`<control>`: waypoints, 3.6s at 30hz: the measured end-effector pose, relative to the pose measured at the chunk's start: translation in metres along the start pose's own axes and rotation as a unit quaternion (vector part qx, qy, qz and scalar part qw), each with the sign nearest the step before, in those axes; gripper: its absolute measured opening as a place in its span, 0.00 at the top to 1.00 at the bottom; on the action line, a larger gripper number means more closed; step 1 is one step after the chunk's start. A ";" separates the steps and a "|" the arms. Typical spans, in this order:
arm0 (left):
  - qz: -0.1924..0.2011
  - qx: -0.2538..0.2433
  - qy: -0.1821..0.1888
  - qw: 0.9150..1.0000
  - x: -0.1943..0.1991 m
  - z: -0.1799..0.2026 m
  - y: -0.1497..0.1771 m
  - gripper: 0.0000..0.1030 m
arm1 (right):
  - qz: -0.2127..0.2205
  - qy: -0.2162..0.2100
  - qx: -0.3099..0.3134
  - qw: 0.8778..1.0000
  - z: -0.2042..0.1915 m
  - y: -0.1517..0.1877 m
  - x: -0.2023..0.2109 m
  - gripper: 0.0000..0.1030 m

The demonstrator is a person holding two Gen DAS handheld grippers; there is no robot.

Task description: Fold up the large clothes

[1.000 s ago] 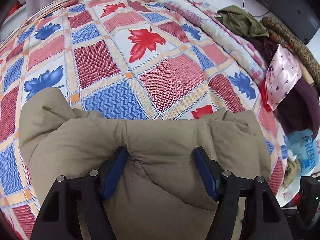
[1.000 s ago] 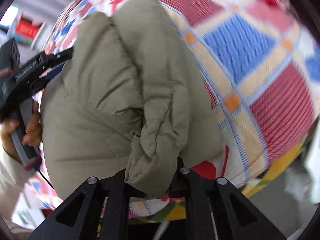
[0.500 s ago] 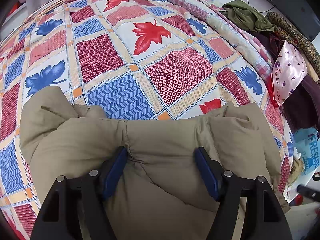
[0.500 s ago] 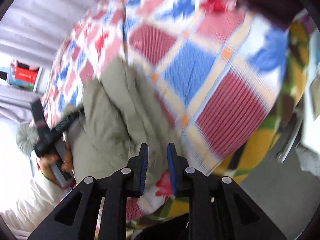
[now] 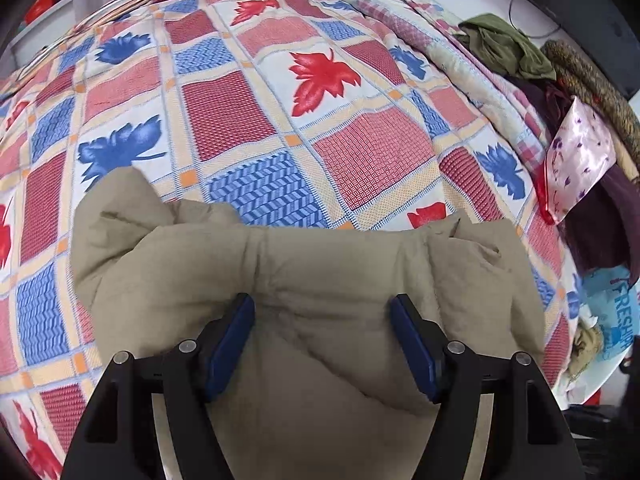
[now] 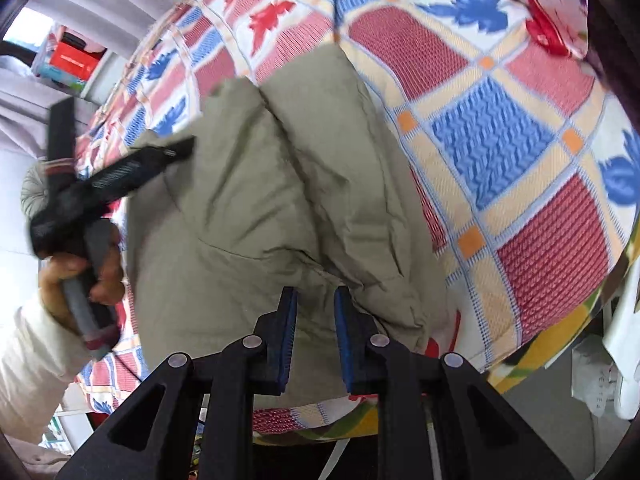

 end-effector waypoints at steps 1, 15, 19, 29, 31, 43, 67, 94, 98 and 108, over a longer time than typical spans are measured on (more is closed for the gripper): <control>-0.001 0.002 -0.002 1.000 0.006 -0.003 0.002 0.30 | -0.006 -0.002 -0.004 1.000 0.003 0.003 -0.004 0.79; -0.033 0.057 -0.034 0.997 0.068 -0.057 0.065 0.30 | -0.039 0.010 -0.001 0.999 0.007 0.014 -0.042 0.80; -0.037 0.085 -0.036 0.995 0.070 -0.070 0.080 0.00 | -0.044 0.015 -0.002 0.999 0.000 0.008 -0.049 0.80; -0.062 0.106 -0.034 0.992 0.061 -0.081 0.101 0.00 | -0.049 0.022 -0.001 0.999 -0.014 -0.001 -0.027 0.69; -0.068 0.108 -0.033 0.991 0.059 -0.082 0.103 0.00 | -0.036 0.017 0.013 0.999 -0.022 -0.007 -0.016 0.57; -0.084 0.132 -0.020 0.987 0.049 -0.085 0.118 0.00 | -0.016 0.034 0.060 0.998 -0.027 -0.035 -0.004 0.22; -0.073 0.234 0.191 0.951 0.022 -0.078 0.110 0.00 | -0.048 -0.087 -0.003 0.995 0.022 -0.094 -0.053 0.15; -0.070 0.254 0.231 0.937 -0.023 -0.088 0.099 0.00 | -0.156 -0.173 0.089 0.968 -0.041 -0.106 -0.116 0.00; -0.081 0.271 0.258 0.924 -0.040 -0.082 0.101 0.00 | -0.170 -0.178 0.077 0.966 -0.042 -0.104 -0.131 0.00; -0.041 0.232 0.226 0.945 -0.003 -0.073 0.085 0.29 | -0.173 -0.186 0.048 0.966 -0.060 -0.096 -0.121 0.34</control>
Point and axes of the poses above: each gripper's, at about its wrist camera, not at the fingertips, and x roughly against the way its jaws point, z to its right, y to its underside, the point moved 8 cm from there along -x, roughly the way its jaws point, and after that the axes turned 5 degrees about -y, right-handed, at the moved point
